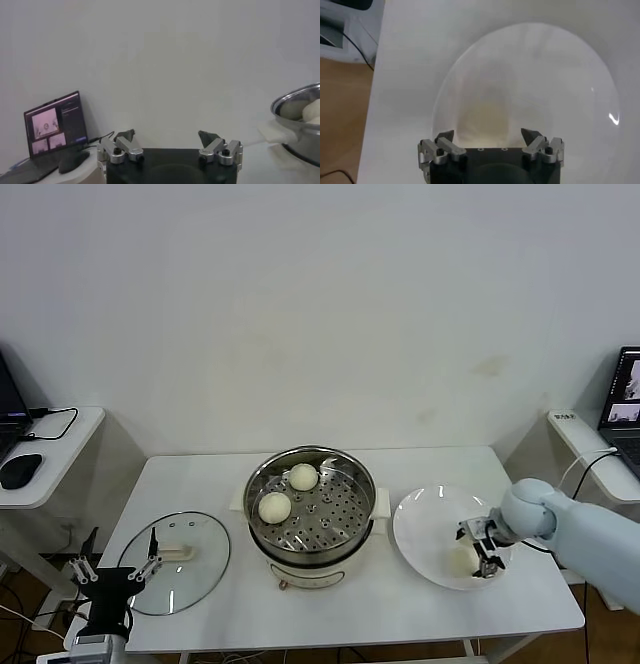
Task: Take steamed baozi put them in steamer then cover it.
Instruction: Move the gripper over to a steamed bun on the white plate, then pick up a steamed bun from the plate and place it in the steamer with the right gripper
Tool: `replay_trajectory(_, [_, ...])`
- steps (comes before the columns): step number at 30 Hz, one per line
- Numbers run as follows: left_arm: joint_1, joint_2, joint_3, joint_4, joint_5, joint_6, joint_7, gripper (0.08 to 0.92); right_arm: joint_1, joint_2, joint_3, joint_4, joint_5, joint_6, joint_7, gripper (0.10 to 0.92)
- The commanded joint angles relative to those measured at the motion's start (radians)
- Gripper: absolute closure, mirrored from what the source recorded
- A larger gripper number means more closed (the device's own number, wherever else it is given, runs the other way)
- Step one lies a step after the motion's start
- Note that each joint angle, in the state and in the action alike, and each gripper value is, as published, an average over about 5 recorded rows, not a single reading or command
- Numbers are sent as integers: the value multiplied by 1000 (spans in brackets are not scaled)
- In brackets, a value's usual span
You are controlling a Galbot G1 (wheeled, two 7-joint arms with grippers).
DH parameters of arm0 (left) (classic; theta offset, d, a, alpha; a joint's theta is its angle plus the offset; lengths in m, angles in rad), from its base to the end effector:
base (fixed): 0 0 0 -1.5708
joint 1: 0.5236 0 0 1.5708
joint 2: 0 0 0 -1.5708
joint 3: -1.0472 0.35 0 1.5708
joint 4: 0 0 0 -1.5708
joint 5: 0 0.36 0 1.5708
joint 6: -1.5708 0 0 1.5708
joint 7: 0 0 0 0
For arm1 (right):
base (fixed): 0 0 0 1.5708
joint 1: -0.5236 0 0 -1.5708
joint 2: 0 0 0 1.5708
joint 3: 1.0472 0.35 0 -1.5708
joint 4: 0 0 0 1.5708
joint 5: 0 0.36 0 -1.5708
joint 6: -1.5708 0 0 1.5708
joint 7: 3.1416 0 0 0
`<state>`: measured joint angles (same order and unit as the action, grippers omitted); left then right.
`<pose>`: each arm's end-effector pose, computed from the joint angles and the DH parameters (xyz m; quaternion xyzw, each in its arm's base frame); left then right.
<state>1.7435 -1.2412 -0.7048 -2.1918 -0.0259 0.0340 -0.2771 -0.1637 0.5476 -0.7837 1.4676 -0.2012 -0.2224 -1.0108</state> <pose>0.1466 0.0954 -0.2736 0.1099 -0.9782 -0.1753 0.0152 0.4431 -0.1505 -0.2430 0.5141 -0.5014 0.5775 0.3884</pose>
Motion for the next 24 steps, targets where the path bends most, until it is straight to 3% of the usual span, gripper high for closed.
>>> replay_trajectory(1, [0,0,1,2,0,0,0,177,-31,24,19,-29,-7,-7,-2,274])
replay_trajectory(12, [1,-1,-1,-5,0,0,-1,177,54,5,0,-14,44,-15,-42,421])
replay_trajectory(24, [-1,4,-1,-14,-4,-1,-2,177,364,-22,-44,21,222,-40,-68,448])
